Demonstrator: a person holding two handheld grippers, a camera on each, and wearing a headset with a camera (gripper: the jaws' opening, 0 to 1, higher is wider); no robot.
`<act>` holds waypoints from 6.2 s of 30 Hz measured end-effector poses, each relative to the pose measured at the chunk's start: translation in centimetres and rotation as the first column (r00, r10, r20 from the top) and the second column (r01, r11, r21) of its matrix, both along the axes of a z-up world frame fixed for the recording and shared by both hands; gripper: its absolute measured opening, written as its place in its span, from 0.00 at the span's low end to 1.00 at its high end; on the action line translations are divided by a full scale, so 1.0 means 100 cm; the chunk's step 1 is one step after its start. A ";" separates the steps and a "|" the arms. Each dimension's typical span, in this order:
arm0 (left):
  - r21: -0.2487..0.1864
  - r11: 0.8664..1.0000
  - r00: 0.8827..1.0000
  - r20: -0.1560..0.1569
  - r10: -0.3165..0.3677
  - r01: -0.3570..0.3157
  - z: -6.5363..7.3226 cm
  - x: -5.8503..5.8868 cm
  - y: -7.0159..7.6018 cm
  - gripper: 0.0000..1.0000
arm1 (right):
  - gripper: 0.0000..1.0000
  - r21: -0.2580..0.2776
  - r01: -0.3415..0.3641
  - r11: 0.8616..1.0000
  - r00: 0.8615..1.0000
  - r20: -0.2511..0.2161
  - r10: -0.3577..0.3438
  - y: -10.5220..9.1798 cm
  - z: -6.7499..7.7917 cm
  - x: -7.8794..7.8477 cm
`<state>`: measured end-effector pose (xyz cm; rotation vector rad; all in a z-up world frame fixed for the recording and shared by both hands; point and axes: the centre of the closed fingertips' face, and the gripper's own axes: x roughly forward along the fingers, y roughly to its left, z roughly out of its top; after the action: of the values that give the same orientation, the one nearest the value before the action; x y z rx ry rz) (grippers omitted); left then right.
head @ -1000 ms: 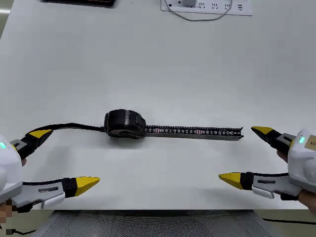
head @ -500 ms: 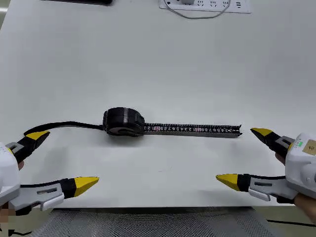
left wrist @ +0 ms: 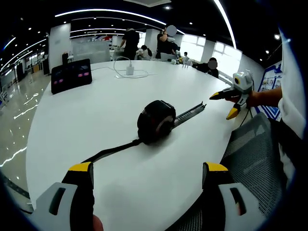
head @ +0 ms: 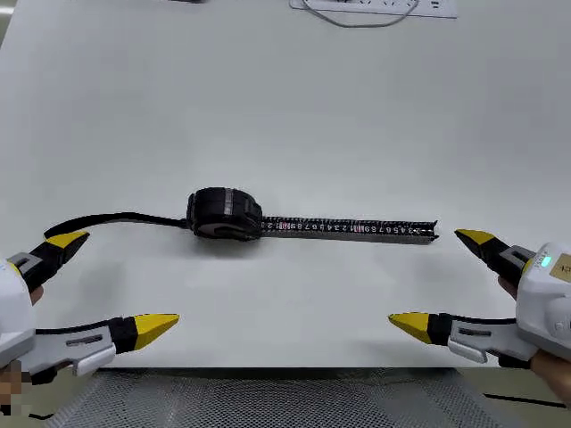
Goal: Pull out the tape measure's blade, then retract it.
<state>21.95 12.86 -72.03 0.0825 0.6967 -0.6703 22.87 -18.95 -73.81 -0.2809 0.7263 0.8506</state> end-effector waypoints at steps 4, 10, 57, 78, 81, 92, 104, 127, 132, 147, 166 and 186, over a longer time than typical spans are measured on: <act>-0.006 1.000 1.000 0.002 -0.001 0.001 0.002 0.001 -0.001 0.92 | 0.88 0.004 0.005 1.000 1.000 0.002 -0.005 -0.001 0.001 -0.001; 0.006 1.000 1.000 0.008 -0.003 0.003 0.002 0.000 0.001 0.91 | 0.91 0.009 0.008 1.000 1.000 -0.002 -0.008 -0.001 0.002 -0.003; -0.001 1.000 1.000 0.006 -0.009 0.009 0.004 -0.006 -0.001 0.99 | 0.99 0.028 0.017 0.999 0.999 -0.029 -0.016 -0.005 0.004 -0.009; -0.010 1.000 1.000 0.027 0.008 -0.007 0.007 0.004 -0.017 0.98 | 0.97 0.044 0.031 0.999 0.999 -0.014 -0.030 -0.006 0.007 -0.002; -0.011 1.000 1.000 0.023 0.003 -0.003 0.006 0.004 -0.018 0.98 | 0.97 0.041 0.028 0.999 1.000 -0.015 -0.027 -0.006 0.007 -0.003; -0.041 0.999 1.000 0.009 0.006 -0.006 0.005 0.011 -0.040 0.97 | 0.97 0.043 0.025 0.999 1.000 -0.016 -0.024 -0.006 0.008 0.001; -0.076 0.997 1.000 0.006 0.003 -0.002 0.005 0.024 -0.068 0.95 | 0.97 0.036 0.027 0.999 1.000 -0.011 -0.026 -0.010 0.009 0.005; -0.148 0.988 0.998 -0.050 0.035 -0.042 0.002 0.040 -0.104 0.92 | 0.96 0.030 0.027 0.999 1.000 -0.011 -0.027 -0.011 0.009 0.009; -0.153 0.986 0.997 -0.053 0.057 -0.065 0.001 0.043 -0.104 0.92 | 0.96 0.026 0.022 0.999 1.000 -0.013 -0.022 -0.011 0.008 0.009; -0.105 0.978 0.984 -0.052 0.173 -0.177 -0.011 0.051 -0.108 0.92 | 0.88 0.008 0.005 1.000 1.000 -0.018 -0.005 -0.014 0.004 0.021; -0.100 0.937 0.942 -0.060 0.330 -0.334 -0.020 0.070 -0.101 0.82 | 0.67 -0.054 -0.059 0.997 0.997 -0.048 0.057 -0.027 -0.003 0.036; -0.086 0.901 0.904 -0.071 0.421 -0.426 -0.030 0.083 -0.090 0.67 | 0.60 -0.082 -0.099 0.992 0.993 -0.067 0.093 -0.033 -0.008 0.043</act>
<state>30.28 3.89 -75.00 -0.1768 0.7006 -0.2861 27.17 -22.26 -74.66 -0.3689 0.8145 0.9244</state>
